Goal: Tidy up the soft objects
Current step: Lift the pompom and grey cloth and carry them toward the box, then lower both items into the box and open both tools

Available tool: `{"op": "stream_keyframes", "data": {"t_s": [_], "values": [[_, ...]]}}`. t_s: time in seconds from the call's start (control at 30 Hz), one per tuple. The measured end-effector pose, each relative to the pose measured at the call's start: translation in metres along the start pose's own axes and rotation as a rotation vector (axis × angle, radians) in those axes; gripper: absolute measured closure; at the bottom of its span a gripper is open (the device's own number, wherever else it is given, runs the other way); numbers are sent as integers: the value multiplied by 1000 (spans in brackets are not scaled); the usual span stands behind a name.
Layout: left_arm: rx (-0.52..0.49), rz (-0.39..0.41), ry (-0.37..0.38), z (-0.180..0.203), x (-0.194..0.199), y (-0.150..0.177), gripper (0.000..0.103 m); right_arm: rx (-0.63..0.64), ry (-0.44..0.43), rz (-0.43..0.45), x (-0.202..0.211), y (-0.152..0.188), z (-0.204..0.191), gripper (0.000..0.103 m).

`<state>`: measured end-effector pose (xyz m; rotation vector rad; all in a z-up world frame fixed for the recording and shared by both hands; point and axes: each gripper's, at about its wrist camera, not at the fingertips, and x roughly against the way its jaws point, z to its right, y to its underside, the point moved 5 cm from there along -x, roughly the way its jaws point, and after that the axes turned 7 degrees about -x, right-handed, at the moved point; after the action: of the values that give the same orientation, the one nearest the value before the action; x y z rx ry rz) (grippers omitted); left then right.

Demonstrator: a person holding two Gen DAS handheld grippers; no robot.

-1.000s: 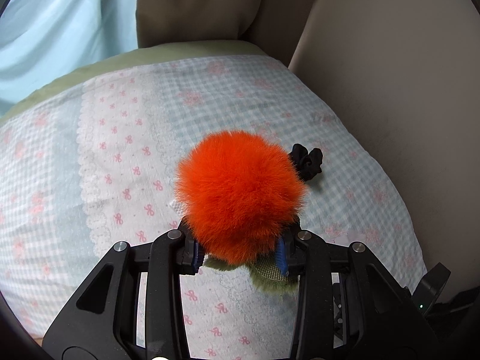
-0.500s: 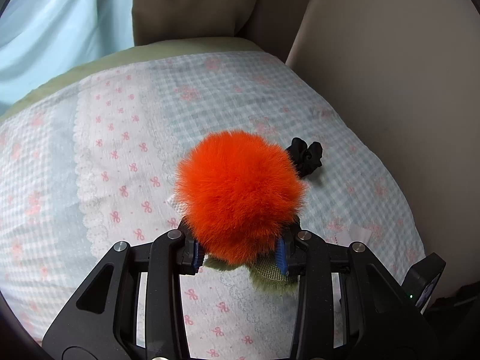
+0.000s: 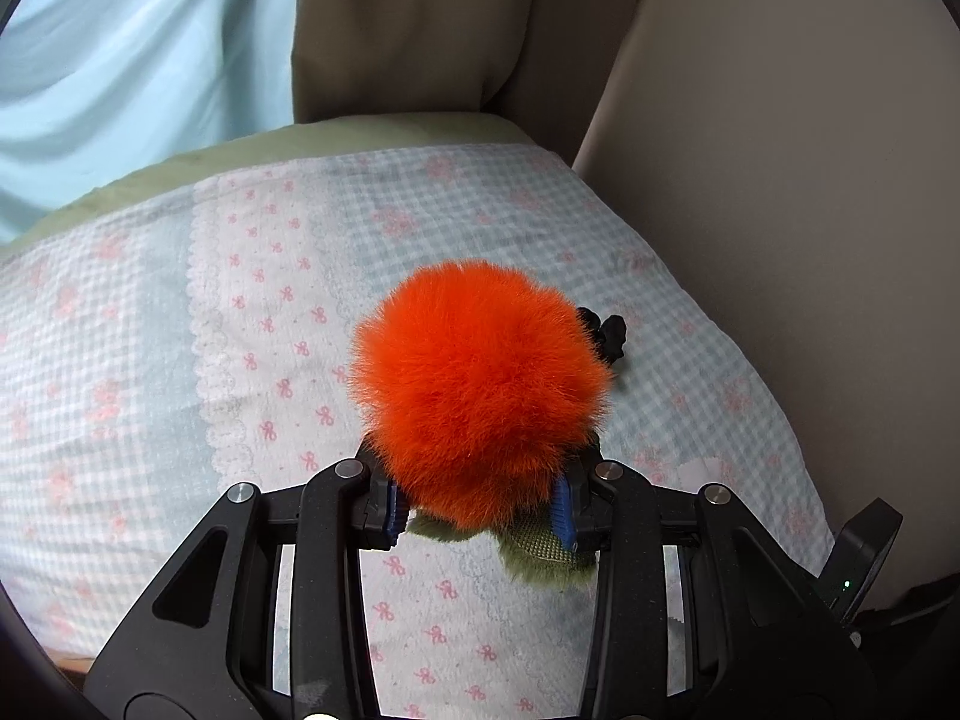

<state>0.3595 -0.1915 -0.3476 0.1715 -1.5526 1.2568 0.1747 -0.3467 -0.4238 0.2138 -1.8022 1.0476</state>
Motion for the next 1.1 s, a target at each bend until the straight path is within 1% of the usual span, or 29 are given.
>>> {"op": "stream_keyframes", "data": {"t_s": [0.13, 0.27, 0.4, 0.53, 0.6, 0.67, 0.83, 0.97, 1.1], "values": [[30, 40, -8, -4, 41, -3, 70, 27, -43, 37, 44, -18, -15, 95], [59, 86, -27, -10, 97, -2, 70, 80, -91, 79, 100, -34, -41, 95], [87, 128, -70, -24, 160, 8, 70, 157, -160, 115, 164, -43, -77, 95], [120, 159, -108, -44, 225, 26, 70, 258, -245, 145, 227, -42, -126, 95], [113, 169, -150, -57, 258, 39, 70, 310, -286, 165, 256, -36, -151, 95], [128, 175, -183, -71, 287, 55, 70, 349, -334, 168, 281, -26, -177, 95], [208, 148, -264, -116, 344, 100, 70, 403, -442, 132, 320, 8, -235, 95], [245, 124, -327, -148, 370, 135, 70, 454, -502, 80, 333, 43, -274, 95], [284, 84, -356, -180, 384, 174, 70, 500, -532, -15, 322, 81, -308, 95]]}}
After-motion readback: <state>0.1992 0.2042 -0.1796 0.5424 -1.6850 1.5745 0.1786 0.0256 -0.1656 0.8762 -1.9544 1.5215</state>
